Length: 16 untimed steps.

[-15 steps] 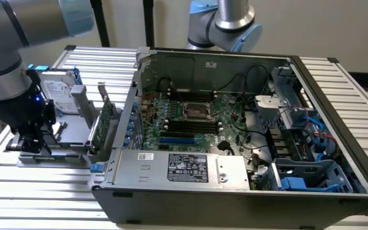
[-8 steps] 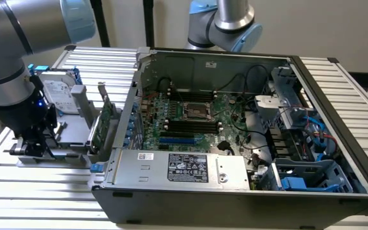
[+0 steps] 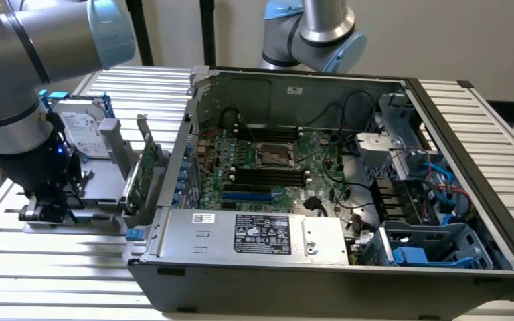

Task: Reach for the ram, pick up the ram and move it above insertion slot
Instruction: 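Pick up the ram and move it above insertion slot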

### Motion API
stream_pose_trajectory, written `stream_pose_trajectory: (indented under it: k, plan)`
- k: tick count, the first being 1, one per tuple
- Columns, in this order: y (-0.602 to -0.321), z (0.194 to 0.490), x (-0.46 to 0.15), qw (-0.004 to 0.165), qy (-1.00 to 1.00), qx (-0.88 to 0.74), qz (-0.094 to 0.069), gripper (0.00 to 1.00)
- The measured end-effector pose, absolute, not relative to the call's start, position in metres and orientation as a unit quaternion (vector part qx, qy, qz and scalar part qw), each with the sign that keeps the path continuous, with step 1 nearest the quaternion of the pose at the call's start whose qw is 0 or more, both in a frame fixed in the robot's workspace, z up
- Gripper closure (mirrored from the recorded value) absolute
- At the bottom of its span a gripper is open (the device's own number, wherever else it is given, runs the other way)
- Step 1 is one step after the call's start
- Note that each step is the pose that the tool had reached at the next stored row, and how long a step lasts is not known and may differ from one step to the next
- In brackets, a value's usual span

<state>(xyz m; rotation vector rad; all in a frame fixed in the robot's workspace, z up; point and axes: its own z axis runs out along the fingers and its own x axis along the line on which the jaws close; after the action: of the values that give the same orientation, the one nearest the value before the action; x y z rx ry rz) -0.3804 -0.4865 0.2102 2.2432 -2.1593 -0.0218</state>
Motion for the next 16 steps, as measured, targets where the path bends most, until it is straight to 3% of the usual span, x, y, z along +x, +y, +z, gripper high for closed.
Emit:
stream_pose_trajectory:
  k: [16]
  plan:
    - [-0.487, 0.197, -0.384, 0.014, -0.691, 0.722, -0.007, 0.64]
